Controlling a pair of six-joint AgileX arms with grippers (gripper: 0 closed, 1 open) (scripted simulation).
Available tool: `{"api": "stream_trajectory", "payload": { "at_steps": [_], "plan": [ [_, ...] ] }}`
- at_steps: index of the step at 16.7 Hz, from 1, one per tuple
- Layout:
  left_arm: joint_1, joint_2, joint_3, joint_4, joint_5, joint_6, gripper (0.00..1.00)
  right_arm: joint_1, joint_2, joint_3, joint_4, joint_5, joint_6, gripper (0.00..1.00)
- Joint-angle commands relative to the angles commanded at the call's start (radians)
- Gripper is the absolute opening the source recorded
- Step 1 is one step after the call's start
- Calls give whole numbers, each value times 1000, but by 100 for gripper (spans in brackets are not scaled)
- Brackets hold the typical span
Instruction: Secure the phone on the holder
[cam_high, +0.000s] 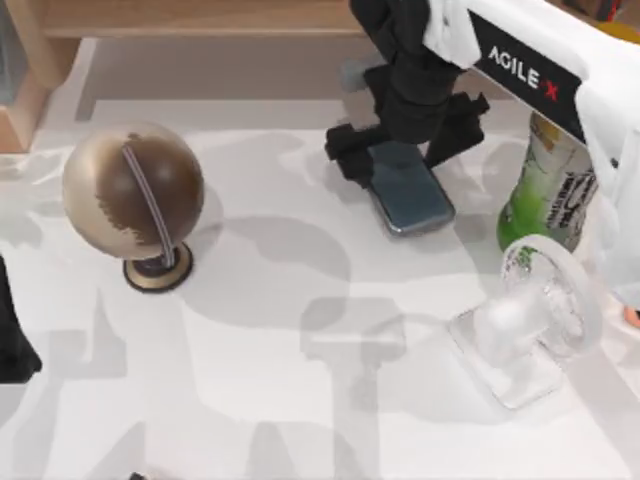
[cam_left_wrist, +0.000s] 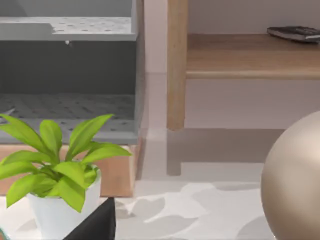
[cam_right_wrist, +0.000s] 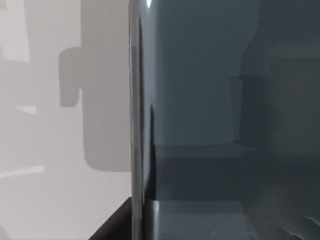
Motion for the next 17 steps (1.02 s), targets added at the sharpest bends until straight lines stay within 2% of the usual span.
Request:
{"api": "stream_trajectory", "payload": {
  "at_steps": [7, 17],
  "plan": [
    [0, 0, 0, 0, 0, 0, 100, 104, -315, -233, 114, 102, 35, 0],
    [0, 0, 0, 0, 0, 0, 100, 142, -1022, -903, 524, 409, 150, 0]
  ]
}}
